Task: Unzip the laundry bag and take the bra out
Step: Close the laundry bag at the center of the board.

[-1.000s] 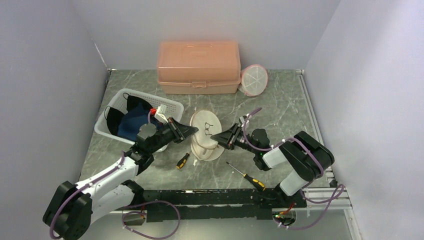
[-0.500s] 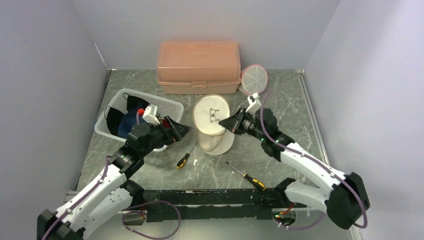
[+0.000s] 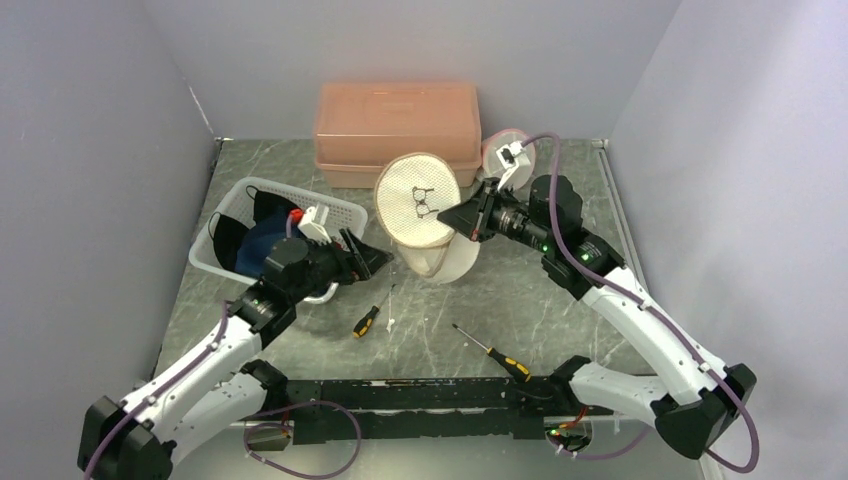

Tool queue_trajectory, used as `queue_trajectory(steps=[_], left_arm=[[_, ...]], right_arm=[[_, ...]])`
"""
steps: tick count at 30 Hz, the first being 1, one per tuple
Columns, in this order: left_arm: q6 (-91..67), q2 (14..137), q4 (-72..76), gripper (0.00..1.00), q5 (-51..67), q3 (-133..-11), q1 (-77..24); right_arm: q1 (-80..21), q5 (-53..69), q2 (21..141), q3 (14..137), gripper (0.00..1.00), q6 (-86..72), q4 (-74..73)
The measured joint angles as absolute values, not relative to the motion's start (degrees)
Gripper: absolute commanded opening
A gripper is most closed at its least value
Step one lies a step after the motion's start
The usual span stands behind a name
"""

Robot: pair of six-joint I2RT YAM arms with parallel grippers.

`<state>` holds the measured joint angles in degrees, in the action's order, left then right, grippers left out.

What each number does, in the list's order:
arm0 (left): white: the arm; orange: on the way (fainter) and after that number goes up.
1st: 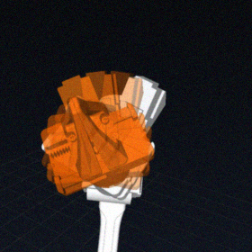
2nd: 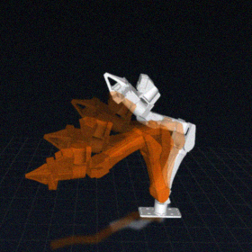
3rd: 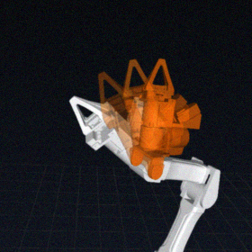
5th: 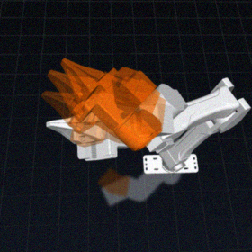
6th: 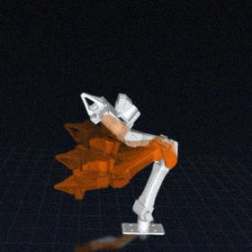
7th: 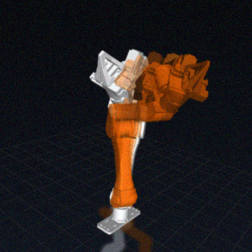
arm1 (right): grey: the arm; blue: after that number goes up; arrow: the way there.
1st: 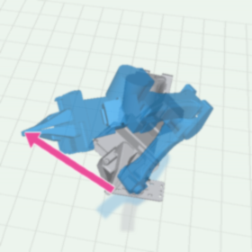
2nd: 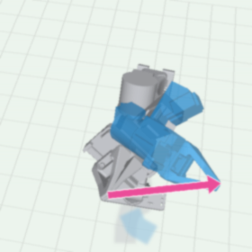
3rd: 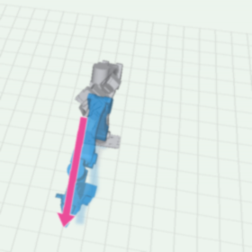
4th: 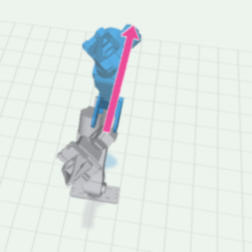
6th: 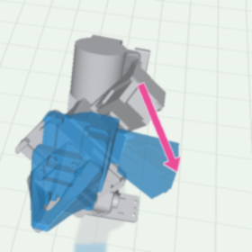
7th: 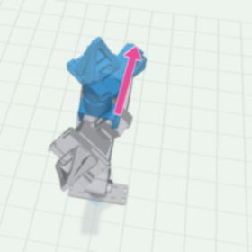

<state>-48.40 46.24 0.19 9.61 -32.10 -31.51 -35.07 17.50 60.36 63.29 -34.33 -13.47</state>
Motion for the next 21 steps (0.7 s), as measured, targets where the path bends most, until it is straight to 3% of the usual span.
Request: queue_trajectory(steps=[7, 21], left_arm=[[-50.00, 50.04, 15.66, 0.87, 18.59, -26.65, -31.51], [-50.87, 57.25, 31.42, 0.73, 28.86, -26.72, -31.51]], right_arm=[[-34.89, 21.74, 56.10, 61.04, 0.00, -37.78, -13.43], [-34.17, 24.01, 52.66, 56.75, 0.00, -43.62, -8.25]])
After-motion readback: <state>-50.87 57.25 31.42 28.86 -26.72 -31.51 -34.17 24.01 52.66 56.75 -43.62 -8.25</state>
